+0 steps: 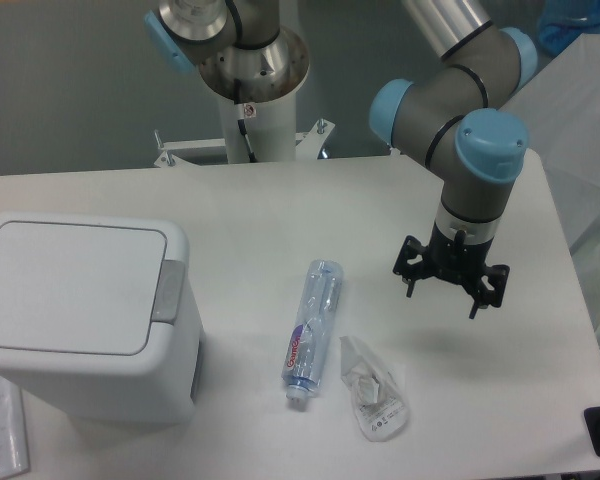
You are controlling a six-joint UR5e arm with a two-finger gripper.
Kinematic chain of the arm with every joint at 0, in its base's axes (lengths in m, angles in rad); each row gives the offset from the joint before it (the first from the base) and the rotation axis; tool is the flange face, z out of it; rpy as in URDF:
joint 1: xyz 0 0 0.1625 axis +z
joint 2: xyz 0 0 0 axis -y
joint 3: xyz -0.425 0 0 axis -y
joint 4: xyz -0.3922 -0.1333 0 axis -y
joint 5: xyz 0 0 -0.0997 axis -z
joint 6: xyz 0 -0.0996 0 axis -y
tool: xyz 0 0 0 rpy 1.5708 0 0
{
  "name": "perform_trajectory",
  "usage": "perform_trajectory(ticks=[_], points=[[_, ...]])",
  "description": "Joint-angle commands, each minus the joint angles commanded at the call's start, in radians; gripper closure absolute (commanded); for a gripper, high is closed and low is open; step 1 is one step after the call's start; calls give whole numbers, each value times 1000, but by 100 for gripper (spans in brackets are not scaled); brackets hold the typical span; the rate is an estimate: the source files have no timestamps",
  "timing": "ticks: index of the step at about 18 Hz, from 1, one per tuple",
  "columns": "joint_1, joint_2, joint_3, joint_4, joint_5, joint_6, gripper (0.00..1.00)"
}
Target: Open the trash can
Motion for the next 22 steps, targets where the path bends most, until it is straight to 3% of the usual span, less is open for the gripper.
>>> perform_trajectory(ticks=[6,13,16,22], points=[[-44,-12,52,-8,-57,-184,0],[-130,-60,222,-9,-222,-579,0],[-176,-35,235,-12,-258,-629,0],[-252,84,222,-28,-259,-658,0]])
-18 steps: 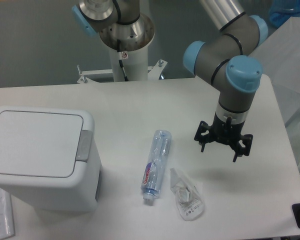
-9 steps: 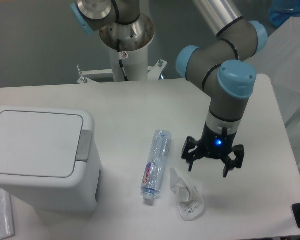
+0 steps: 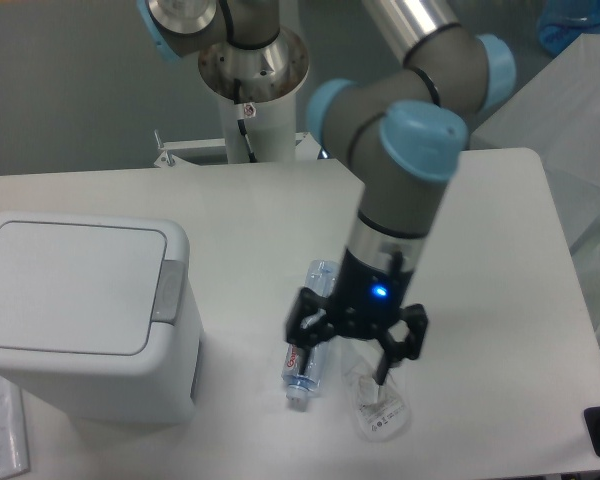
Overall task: Open the trash can
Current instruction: 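Move the gripper over the bottle toward the trash can lid, then push the gripper against the lid edge to flip the lid open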
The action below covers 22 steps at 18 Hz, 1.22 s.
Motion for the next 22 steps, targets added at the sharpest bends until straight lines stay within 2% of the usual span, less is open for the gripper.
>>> perform_trajectory(ticks=[3,7,8,13,15,18,22], points=[[-28,38,-12,0,-46,-25,0],[-32,94,-113,2,-243,-57,0],[-31,98,-133,6,-259,-57,0],[-32,104,-152,9,-250,-46,0],[-32,129,-188,21,-230,-13,0],[-31,167,-254,26,-158,114,0],[-37,166,-261,25,-112,136,0]])
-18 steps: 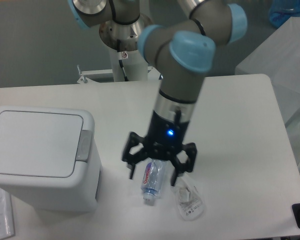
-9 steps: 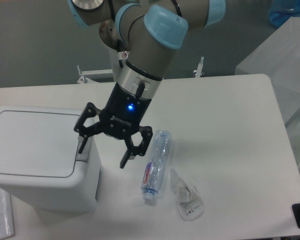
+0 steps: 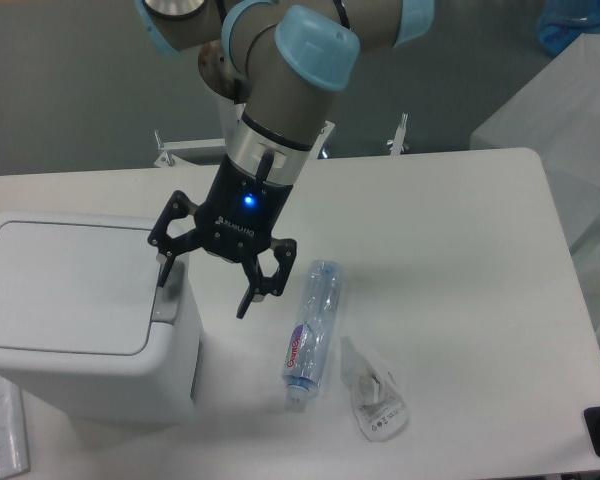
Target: Open the trash can
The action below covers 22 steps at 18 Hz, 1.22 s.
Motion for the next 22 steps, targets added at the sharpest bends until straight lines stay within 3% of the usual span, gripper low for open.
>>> perform_trajectory(ticks=[10,16,22], points=[[0,-6,20,2,6,-9,0],[24,-8,123,0,-2,-91,0],[95,-28,127,6,67,56,0]])
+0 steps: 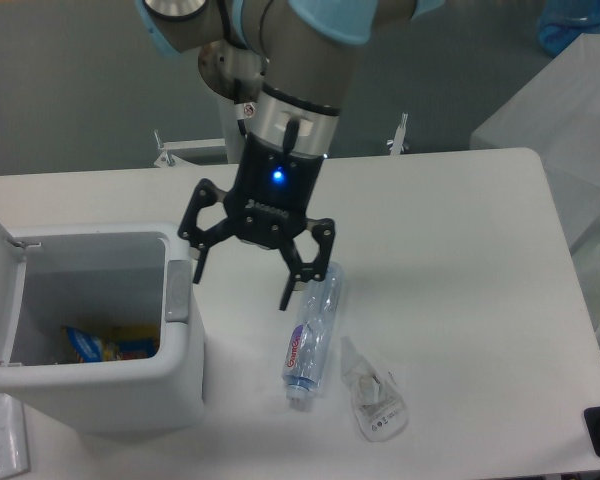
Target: Open the trash can
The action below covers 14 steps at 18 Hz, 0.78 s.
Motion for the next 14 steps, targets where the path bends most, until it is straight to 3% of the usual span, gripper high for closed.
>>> perform_trajectory(ticks=[4,9,12,14], points=[[35,-46,-9,-2,117,101,0],[95,-164,-49,2,328,236,0],[100,-172,-89,-1,396,273,0],[95,-172,-127,-3,442,369,0]])
